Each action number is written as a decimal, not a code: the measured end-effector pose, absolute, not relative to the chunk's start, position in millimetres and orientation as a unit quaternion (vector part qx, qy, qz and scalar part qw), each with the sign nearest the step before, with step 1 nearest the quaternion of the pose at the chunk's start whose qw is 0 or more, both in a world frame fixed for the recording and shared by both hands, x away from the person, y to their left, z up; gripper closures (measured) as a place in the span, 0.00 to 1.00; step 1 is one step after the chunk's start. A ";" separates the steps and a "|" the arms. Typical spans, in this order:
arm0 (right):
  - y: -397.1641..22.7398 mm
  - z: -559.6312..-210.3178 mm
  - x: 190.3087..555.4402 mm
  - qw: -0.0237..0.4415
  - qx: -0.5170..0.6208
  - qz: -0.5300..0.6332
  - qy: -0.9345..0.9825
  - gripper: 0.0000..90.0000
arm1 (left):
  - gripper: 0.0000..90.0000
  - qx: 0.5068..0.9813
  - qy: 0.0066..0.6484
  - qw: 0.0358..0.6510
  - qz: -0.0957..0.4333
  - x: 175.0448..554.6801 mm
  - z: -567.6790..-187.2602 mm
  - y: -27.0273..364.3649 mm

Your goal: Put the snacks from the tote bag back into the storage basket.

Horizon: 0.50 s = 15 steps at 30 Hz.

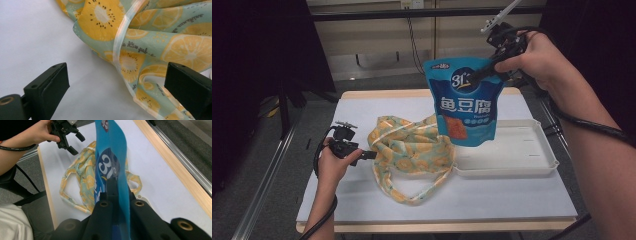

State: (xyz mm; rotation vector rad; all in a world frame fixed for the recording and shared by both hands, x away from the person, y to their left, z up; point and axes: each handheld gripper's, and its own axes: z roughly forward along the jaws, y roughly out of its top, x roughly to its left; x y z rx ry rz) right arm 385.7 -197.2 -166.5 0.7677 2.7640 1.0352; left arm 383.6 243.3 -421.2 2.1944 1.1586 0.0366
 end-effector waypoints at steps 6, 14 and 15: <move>-203.1 -173.3 384.5 0.045 0.252 0.339 0.905 1.00 | 0.06 0.831 0.450 0.327 0.008 384.0 -423.9 243.8; -211.8 -177.3 381.0 0.043 0.253 0.338 0.906 1.00 | 0.05 0.829 0.449 0.332 0.011 383.4 -422.5 247.5; -213.4 -177.5 380.3 0.045 0.254 0.338 0.905 1.00 | 0.04 0.825 0.453 0.337 0.010 382.9 -422.4 247.0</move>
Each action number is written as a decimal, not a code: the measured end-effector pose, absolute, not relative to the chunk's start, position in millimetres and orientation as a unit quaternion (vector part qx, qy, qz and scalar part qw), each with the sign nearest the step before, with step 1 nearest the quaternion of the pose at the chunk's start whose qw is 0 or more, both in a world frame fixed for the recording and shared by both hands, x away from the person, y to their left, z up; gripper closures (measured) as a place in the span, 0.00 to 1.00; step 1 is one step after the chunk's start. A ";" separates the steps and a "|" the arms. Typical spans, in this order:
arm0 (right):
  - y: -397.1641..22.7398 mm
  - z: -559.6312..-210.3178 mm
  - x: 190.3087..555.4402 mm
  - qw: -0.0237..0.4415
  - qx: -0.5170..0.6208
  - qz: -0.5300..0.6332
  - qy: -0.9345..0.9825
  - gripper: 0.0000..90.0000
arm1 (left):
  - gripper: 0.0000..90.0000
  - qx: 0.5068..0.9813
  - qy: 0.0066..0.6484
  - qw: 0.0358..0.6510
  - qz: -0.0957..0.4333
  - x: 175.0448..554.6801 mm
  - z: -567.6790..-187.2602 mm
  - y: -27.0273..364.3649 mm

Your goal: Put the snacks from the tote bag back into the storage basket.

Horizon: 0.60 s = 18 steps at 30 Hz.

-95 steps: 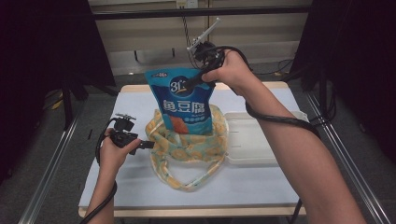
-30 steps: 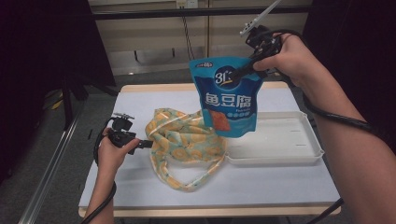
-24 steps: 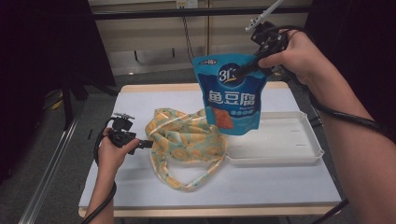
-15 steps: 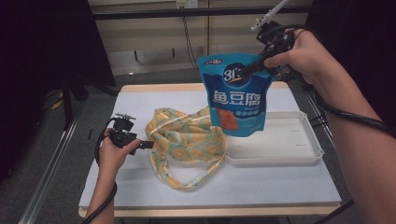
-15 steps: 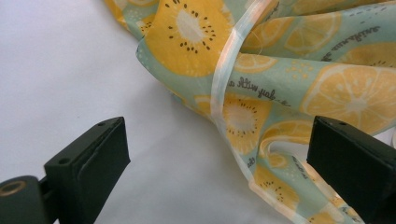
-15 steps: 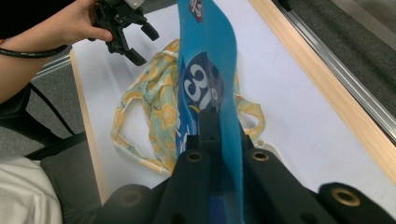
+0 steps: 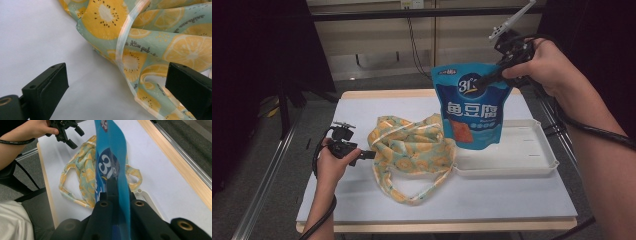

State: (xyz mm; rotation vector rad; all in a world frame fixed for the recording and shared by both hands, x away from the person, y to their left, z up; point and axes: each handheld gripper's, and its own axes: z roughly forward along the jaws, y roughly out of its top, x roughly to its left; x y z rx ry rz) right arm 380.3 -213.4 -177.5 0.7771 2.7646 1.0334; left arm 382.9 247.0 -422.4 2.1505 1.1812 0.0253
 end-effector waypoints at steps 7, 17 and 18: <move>-224.0 -178.9 376.4 0.048 0.257 0.336 0.905 1.00 | 0.04 0.826 0.451 0.338 0.013 381.9 -421.2 246.0; -236.7 -182.6 371.3 0.048 0.262 0.329 0.906 1.00 | 0.04 0.826 0.452 0.337 0.011 381.2 -420.8 246.2; -237.5 -183.3 370.8 0.048 0.262 0.329 0.906 1.00 | 0.04 0.826 0.452 0.337 0.011 381.1 -421.1 246.0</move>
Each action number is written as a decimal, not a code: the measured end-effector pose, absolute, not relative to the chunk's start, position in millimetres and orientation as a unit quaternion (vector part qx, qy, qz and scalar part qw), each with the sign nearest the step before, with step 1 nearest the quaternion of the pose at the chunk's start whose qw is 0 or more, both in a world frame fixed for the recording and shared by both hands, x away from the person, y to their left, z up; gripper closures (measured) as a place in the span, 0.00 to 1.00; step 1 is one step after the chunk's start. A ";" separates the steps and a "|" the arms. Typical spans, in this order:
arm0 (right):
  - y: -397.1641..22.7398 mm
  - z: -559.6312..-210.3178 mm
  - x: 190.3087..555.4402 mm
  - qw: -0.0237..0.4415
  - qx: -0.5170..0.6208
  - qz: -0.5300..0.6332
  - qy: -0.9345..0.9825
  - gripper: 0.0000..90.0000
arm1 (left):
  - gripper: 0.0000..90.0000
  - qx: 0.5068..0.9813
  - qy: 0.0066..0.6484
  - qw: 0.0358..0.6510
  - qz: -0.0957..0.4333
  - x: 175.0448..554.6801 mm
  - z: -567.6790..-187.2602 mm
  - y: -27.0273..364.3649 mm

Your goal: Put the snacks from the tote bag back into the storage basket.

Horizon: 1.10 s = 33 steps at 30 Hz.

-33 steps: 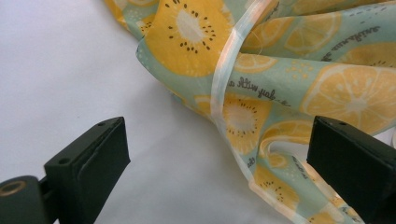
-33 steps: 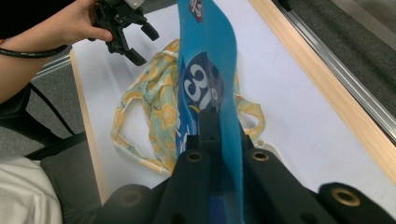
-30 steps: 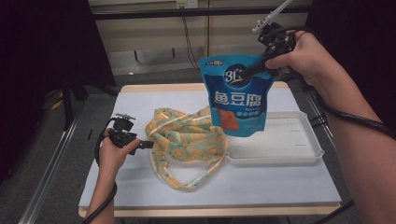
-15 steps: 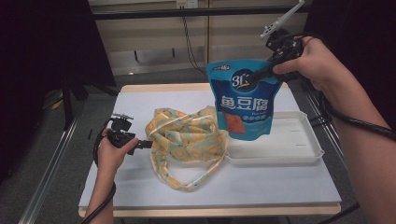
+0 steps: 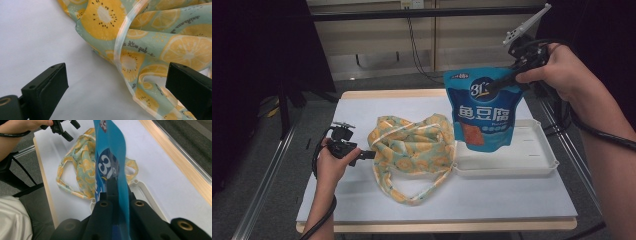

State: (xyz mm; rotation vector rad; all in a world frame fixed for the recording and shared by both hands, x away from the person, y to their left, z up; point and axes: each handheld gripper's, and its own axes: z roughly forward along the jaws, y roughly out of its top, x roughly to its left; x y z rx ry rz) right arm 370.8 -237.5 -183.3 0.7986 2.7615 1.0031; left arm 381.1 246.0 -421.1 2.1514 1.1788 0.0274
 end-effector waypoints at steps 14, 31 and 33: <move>-245.6 -195.8 367.4 0.046 0.263 0.323 0.908 1.00 | 0.04 0.824 0.453 0.340 0.014 380.0 -419.3 248.0; -256.5 -209.4 362.9 0.042 0.271 0.318 0.907 1.00 | 0.04 0.825 0.449 0.343 0.014 379.8 -418.8 247.5; -258.2 -210.8 362.6 0.043 0.273 0.319 0.907 1.00 | 0.04 0.825 0.450 0.342 0.015 379.9 -418.8 247.6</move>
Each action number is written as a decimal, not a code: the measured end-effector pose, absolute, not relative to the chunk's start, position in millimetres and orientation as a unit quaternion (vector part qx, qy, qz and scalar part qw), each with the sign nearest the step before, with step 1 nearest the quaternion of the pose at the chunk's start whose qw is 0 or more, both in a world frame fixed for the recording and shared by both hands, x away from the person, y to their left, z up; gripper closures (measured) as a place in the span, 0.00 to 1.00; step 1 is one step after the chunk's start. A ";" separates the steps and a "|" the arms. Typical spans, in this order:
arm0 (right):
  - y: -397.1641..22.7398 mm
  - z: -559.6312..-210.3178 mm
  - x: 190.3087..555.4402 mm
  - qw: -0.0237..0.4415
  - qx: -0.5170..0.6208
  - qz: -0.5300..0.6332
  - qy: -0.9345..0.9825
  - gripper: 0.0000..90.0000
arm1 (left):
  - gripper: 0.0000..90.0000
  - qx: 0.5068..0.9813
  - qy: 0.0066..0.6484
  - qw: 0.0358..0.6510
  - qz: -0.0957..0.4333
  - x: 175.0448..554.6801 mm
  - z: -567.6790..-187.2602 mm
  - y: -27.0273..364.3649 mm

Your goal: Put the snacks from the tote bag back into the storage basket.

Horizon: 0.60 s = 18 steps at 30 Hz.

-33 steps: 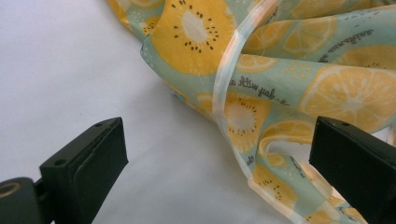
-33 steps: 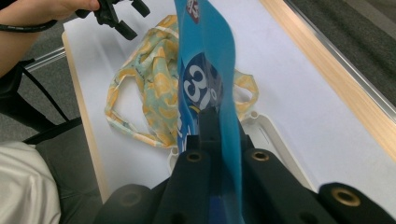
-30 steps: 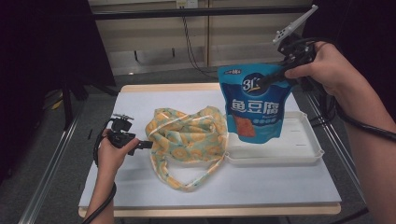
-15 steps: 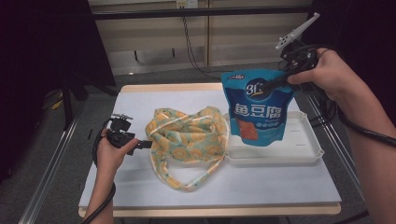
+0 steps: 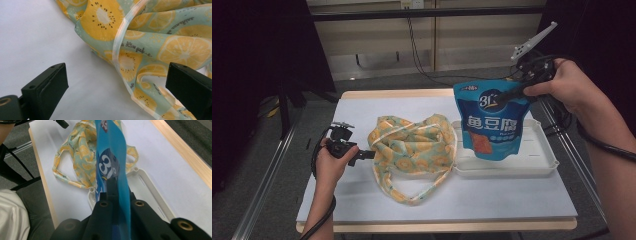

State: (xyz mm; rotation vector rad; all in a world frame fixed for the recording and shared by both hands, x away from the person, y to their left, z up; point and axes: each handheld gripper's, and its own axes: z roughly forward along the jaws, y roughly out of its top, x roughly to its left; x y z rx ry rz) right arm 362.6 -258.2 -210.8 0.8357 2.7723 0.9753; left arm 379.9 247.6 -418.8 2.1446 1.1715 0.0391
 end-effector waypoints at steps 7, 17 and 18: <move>-259.9 -216.4 361.8 0.042 0.268 0.312 0.910 1.00 | 0.04 0.823 0.453 0.343 0.015 379.8 -417.8 249.7; -253.7 -232.7 363.4 0.032 0.262 0.307 0.914 1.00 | 0.04 0.825 0.449 0.344 0.015 379.7 -415.9 252.1; -252.8 -234.0 363.6 0.030 0.259 0.307 0.915 1.00 | 0.04 0.823 0.451 0.345 0.016 379.4 -416.3 251.5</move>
